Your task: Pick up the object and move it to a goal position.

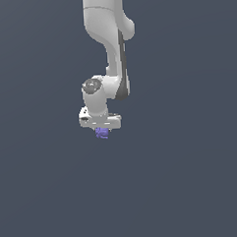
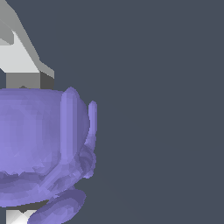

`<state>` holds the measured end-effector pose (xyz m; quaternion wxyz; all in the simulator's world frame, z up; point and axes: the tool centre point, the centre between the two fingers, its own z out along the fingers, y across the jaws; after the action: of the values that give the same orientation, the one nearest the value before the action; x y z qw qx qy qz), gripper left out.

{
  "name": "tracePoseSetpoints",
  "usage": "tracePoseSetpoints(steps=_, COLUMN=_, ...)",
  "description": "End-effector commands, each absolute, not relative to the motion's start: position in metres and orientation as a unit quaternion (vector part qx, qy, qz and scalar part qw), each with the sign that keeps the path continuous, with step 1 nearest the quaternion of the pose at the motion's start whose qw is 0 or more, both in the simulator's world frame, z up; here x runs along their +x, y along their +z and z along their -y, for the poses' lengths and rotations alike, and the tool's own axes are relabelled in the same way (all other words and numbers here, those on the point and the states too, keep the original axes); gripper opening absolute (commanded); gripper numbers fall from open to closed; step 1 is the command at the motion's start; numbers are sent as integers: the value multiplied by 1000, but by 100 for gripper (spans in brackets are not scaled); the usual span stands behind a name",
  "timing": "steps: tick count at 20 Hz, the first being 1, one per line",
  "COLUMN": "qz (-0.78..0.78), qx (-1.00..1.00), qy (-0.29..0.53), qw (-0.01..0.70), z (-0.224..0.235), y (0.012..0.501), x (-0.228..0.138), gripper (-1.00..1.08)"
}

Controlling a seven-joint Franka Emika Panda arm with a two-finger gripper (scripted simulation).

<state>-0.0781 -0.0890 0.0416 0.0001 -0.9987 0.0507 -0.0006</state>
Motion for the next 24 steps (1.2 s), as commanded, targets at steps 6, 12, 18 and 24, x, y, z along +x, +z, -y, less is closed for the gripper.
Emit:
tracePoseSetpoints(steps=6, qz=-51, qx=-999, qy=-1, qw=0, z=83, y=48, x=-75, gripper=-100)
tracePoseSetpoints(steps=12, qz=-51, qx=-999, qy=-1, qw=0, z=59, y=73, x=-64, gripper=-100)
tracePoseSetpoints(steps=18, qz=-51, qx=-999, qy=-1, qw=-1, z=20, y=114, x=-44, gripper=-100)
tracePoseSetpoints(steps=24, qz=-51, qx=-999, qy=-1, qw=-1, z=-27, y=163, x=-21, gripper=-100)
